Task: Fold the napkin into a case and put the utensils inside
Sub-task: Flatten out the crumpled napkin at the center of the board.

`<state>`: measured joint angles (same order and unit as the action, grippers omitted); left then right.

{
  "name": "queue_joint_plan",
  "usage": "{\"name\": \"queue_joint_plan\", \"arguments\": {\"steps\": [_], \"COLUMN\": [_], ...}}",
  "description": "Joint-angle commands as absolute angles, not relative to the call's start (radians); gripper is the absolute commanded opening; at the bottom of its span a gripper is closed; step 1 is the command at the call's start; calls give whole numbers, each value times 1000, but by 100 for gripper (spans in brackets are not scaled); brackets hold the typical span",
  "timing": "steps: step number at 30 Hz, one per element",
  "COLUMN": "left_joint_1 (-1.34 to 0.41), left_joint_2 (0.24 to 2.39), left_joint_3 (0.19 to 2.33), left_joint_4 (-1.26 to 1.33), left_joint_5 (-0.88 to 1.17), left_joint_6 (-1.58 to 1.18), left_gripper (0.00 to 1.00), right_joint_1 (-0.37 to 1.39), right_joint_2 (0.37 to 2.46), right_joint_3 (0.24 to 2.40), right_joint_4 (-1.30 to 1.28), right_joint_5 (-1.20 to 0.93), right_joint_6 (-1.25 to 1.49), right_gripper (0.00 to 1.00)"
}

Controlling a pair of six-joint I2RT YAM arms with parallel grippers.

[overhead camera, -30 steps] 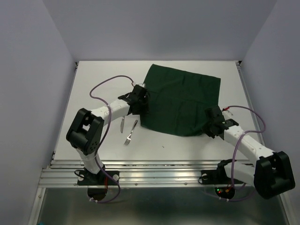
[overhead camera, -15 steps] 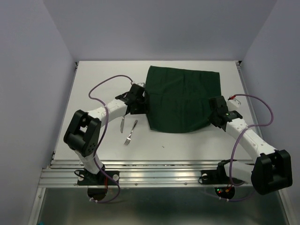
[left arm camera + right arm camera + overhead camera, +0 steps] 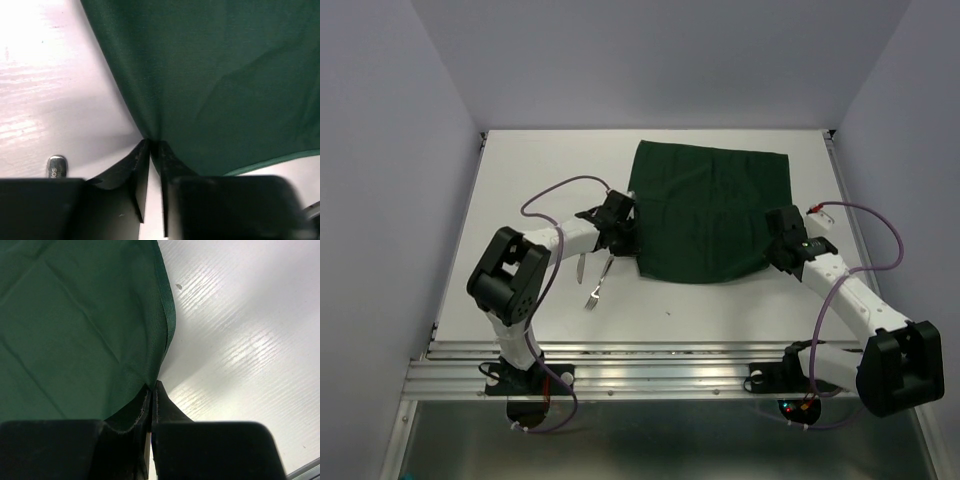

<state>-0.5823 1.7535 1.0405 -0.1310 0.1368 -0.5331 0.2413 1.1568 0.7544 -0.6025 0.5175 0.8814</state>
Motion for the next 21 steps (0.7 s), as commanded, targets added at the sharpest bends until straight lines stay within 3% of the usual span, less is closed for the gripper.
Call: {"name": "queue_joint_plan", "arguments": {"steps": [1,3,4,13,15,16,17,19,21], "left_joint_1": [-584,-584,-584,-606,-615,-617,-620,-629,-629], "left_joint_2": [1775,1789,1790,1905,1989,2020,2069,2088,2074], "left_joint_3": [1107,1155,1207,1578,1708,1748,1787,1836,1821], "left_joint_4": [-107,-152,-169,-345,-412,-437,-481,-505,-488], "left_joint_5": [137,112,103,37,28,25,14,-6,-47], "left_joint_6": [-518,-491,-483,-420,-402,-393,-384,-364,-356], "left_gripper": [15,1,0,0,19,54,68,86,86], "right_joint_1": [233,233,233,233,233,233,233,233,233], "right_joint_2": [1134,1126,1124,1108,1117,1120,1121,1117,1112], "right_joint_3": [761,758,758,736,735,733,733,729,726], "right_joint_4": [-611,-611,-611,-611,-611,-611,-611,-611,-611], "right_joint_5": [563,564,563,563,563,561,560,555,546], "right_joint_6": [871,870,870,873,873,873,874,874,874], "right_gripper": [1,1,1,1,1,1,1,1,1]}}
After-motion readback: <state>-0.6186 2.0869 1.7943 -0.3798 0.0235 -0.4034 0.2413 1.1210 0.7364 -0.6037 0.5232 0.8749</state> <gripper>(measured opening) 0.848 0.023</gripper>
